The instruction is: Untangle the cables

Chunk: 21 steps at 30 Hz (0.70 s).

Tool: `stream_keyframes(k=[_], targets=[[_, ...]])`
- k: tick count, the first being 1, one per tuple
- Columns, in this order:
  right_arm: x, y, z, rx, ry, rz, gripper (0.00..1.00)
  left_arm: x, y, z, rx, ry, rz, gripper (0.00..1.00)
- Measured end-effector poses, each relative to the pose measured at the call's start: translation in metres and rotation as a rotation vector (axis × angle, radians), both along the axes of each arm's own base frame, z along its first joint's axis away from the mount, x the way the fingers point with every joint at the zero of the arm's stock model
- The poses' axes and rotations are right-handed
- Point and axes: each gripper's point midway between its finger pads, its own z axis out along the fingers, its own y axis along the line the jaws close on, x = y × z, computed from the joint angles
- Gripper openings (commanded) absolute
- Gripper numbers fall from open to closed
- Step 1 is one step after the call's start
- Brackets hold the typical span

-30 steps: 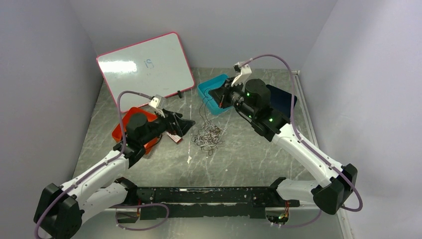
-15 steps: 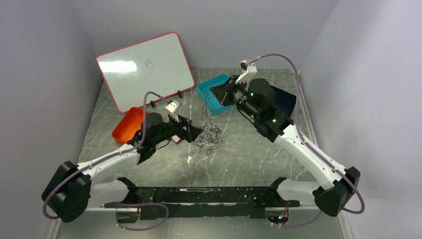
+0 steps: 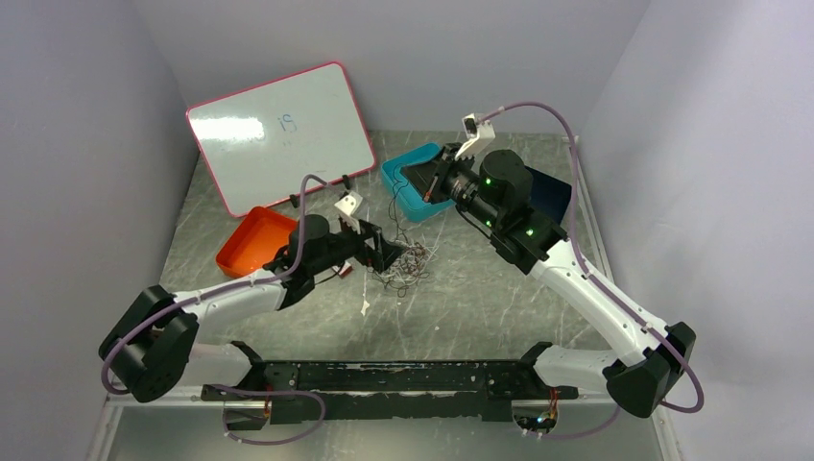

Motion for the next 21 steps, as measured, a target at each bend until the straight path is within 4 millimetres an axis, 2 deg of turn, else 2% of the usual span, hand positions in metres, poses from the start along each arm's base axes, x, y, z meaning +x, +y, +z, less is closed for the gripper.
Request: stream_keyframes(k=[3, 7, 10, 14, 21], targets=[[-0.002, 0.002, 0.001, 0.008, 0.004, 0.011, 0.0, 0.005, -0.014, 0.024, -0.044, -0.059, -0.019, 1.0], [-0.004, 0.004, 0.003, 0.022, 0.009, 0.03, 0.0, 0.007, -0.03, 0.041, -0.069, -0.115, -0.04, 1.0], [-0.006, 0.006, 0.006, 0.037, 0.009, 0.043, 0.0, 0.013, -0.036, 0.038, -0.068, -0.128, -0.026, 0.95], [-0.009, 0.009, 0.011, 0.055, 0.008, 0.063, 0.0, 0.02, -0.038, 0.027, -0.059, -0.118, -0.002, 0.78], [-0.015, 0.008, 0.038, 0.107, -0.037, 0.077, 0.0, 0.025, -0.05, 0.017, -0.068, -0.09, -0.023, 0.6]])
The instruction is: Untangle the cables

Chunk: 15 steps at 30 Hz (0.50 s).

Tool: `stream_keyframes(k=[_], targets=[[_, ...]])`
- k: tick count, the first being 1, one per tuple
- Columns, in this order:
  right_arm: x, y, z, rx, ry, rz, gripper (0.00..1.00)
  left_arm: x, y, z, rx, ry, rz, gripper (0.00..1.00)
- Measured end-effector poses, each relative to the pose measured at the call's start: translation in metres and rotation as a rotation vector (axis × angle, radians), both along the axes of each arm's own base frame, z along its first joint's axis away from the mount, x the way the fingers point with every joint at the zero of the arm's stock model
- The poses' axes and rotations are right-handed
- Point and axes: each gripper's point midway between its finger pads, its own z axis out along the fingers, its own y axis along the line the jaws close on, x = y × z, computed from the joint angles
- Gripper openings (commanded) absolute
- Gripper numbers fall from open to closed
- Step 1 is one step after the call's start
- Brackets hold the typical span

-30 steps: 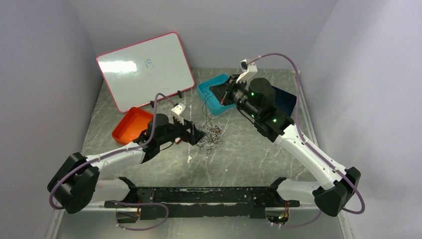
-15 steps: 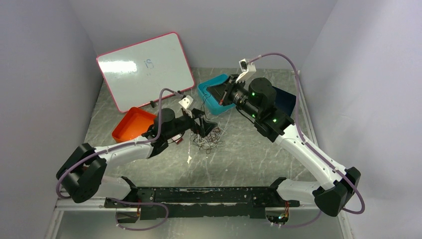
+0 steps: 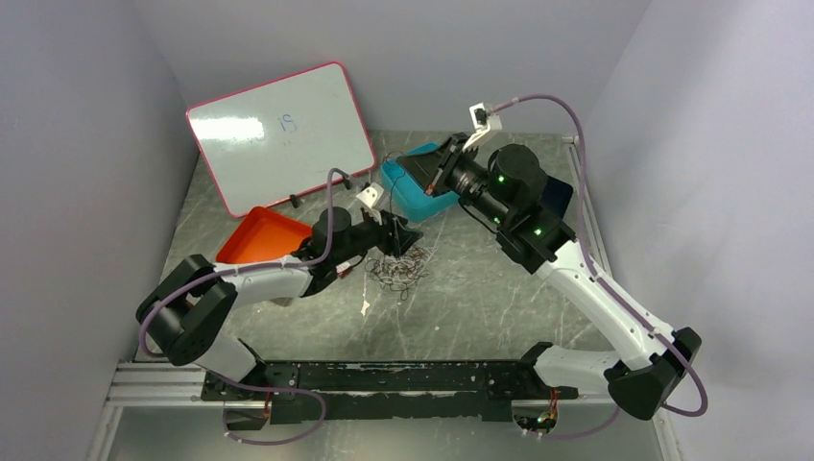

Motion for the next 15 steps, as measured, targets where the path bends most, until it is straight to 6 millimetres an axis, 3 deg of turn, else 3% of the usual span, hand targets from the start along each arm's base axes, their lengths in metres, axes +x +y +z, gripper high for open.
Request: stream_keyframes(k=[8, 15], targets=[[-0.006, -0.004, 0.049, 0.075, -0.089, 0.006, 0.0, -0.01, -0.014, -0.008, -0.033, 0.052, -0.086, 0.6], [-0.007, -0.013, 0.082, 0.102, -0.17, -0.028, 0.0, -0.025, -0.01, -0.023, -0.048, 0.108, -0.115, 0.54]])
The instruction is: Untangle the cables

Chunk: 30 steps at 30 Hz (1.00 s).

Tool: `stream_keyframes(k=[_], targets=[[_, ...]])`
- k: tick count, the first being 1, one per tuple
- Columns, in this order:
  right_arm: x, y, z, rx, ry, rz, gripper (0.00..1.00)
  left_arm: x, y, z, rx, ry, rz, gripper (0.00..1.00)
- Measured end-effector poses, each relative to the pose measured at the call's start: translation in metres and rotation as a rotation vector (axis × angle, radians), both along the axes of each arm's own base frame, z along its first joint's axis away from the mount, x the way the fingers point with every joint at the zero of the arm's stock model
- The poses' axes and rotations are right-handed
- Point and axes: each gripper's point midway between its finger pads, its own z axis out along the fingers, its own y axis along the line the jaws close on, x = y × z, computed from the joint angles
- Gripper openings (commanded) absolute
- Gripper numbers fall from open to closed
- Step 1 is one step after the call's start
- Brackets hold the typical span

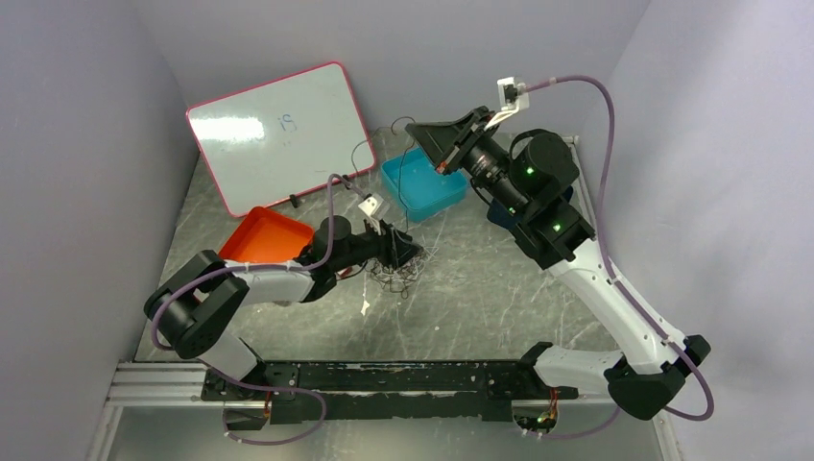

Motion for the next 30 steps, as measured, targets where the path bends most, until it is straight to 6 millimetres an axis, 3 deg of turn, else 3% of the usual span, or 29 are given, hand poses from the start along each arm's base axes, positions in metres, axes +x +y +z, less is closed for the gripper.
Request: stream_keyframes(k=[14, 20, 30], targets=[[-0.003, -0.024, 0.077, 0.054, -0.175, -0.102, 0.0, -0.011, 0.002, -0.009, -0.002, 0.033, -0.03, 0.5], [-0.001, -0.027, 0.093, 0.062, -0.212, -0.125, 0.0, -0.012, 0.002, -0.011, -0.002, 0.039, -0.038, 0.31], [0.003, -0.023, 0.119, 0.088, -0.265, -0.127, 0.0, -0.015, 0.003, -0.034, 0.035, 0.083, -0.042, 0.34]])
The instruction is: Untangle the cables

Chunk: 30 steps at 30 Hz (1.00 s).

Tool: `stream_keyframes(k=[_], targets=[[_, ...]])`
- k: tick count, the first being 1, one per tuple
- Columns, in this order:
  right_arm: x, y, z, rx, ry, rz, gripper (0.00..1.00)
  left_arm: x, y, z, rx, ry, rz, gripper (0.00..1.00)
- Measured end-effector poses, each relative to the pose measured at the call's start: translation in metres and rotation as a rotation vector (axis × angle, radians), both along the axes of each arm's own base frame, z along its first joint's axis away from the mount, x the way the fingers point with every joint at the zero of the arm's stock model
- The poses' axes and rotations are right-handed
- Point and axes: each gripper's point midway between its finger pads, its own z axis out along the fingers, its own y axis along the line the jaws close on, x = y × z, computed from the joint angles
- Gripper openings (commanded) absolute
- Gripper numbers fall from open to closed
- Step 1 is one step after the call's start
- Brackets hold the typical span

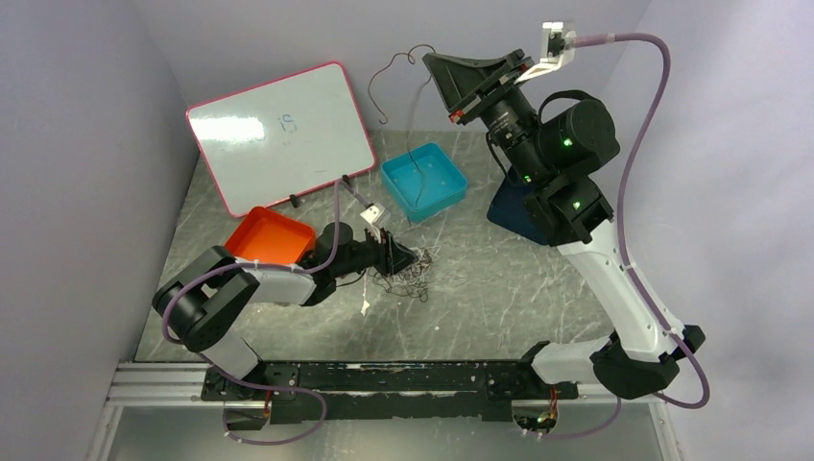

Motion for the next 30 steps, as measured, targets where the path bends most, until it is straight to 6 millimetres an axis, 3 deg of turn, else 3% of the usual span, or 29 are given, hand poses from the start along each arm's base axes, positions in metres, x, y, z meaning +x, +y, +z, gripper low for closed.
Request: stream_keyframes(k=[11, 15, 20, 30], targets=[[-0.011, -0.015, 0.046, 0.049, -0.11, -0.039, 0.0, -0.004, 0.003, -0.008, 0.014, 0.015, -0.001, 0.4], [-0.011, -0.019, 0.049, 0.051, -0.122, -0.06, 0.0, -0.005, 0.005, -0.009, 0.016, 0.018, 0.0, 0.5], [0.001, -0.02, 0.034, 0.021, -0.091, -0.107, 0.0, -0.011, 0.013, 0.005, -0.001, 0.001, 0.014, 0.61], [0.03, -0.022, -0.029, -0.129, 0.047, -0.22, 0.0, -0.012, 0.046, 0.093, -0.06, -0.156, 0.14, 0.74]])
